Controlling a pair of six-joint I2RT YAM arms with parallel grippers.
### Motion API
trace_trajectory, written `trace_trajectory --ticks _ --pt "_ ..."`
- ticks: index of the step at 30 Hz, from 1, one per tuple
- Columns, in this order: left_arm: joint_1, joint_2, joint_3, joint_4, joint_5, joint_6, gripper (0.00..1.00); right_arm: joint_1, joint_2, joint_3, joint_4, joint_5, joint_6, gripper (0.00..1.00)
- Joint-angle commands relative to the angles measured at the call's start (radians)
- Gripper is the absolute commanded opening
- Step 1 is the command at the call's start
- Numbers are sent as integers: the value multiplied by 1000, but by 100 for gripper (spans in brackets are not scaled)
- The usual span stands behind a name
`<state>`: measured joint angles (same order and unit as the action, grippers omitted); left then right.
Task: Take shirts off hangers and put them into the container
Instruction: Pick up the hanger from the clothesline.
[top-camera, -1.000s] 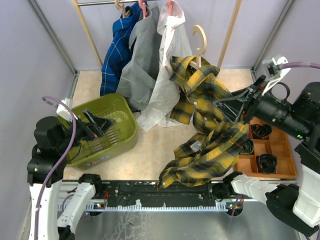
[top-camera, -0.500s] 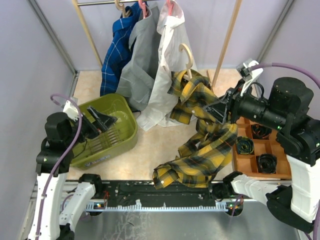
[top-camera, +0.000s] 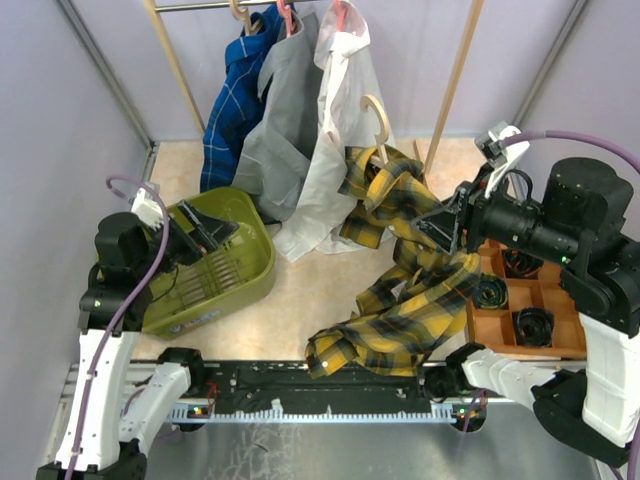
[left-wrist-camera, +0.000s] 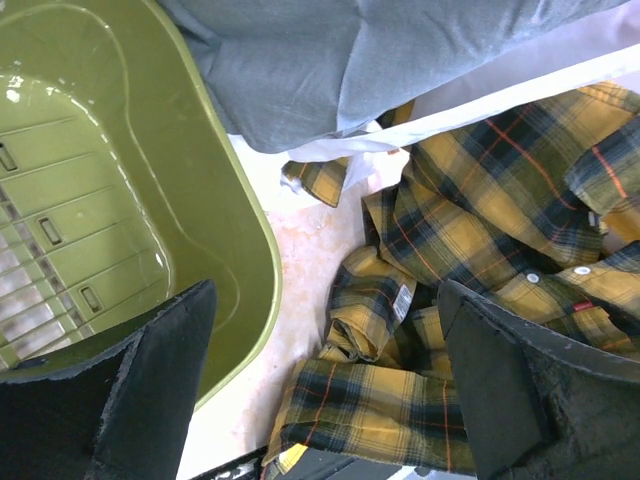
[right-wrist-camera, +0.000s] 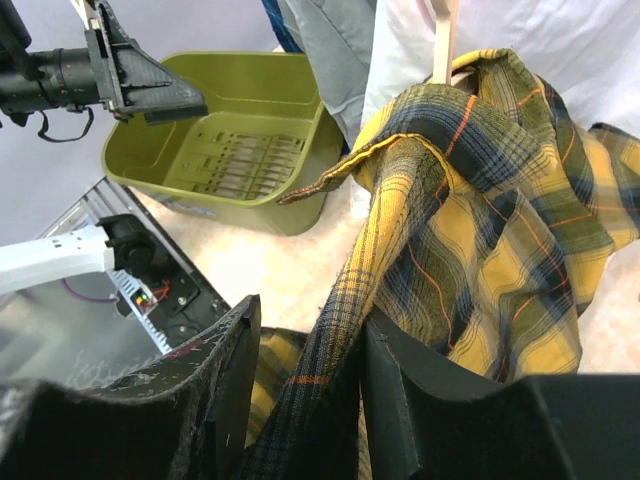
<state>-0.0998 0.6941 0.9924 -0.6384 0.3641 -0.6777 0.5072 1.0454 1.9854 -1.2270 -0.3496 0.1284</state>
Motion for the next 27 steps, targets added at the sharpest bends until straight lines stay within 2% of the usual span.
trace_trajectory --ticks 1,7,11,14,19,21,23,27 --pt "6 3 9 85 71 19 97 -5 -6 22 10 10 57 0" --pt "6 15 74 190 181 82 97 -6 -27 61 -77 -71 104 0" --pt "6 42 121 288 322 104 95 -4 -46 83 -98 -161 107 0" --pt "6 75 132 386 436 79 94 -6 -77 13 -57 -213 76 0" --pt "-1 138 108 601 606 -50 88 -5 -66 -174 44 -310 50 0" --pt "-46 168 110 614 625 -63 88 -5 -82 -252 126 -347 53 0" --pt "-148 200 105 613 603 -52 88 -5 -91 -314 197 -364 56 0" --pt "-399 274 138 533 399 36 84 -4 -76 -386 231 -369 44 0"
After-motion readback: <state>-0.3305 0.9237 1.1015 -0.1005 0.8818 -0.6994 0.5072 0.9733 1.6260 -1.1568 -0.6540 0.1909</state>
